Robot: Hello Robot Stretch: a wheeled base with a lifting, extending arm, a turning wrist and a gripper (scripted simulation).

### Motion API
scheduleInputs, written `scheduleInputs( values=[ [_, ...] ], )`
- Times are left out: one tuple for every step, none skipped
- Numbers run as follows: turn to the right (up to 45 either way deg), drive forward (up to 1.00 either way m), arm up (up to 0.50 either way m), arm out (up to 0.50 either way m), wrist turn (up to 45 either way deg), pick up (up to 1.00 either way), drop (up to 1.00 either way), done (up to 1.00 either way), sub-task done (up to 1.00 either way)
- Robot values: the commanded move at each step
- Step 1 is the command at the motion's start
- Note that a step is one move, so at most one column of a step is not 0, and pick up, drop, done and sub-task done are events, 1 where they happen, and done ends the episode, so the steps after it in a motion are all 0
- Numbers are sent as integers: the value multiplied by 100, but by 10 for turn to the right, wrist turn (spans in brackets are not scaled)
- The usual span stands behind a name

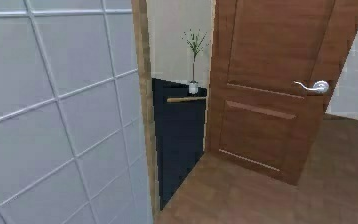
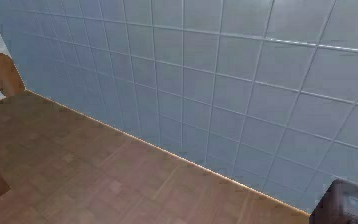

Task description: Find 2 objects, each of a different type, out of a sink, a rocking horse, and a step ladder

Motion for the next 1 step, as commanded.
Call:
scheduleInputs(
  values=[
    [30, 0, 0, 0, 0, 0, 0, 0, 0]
  ],
)
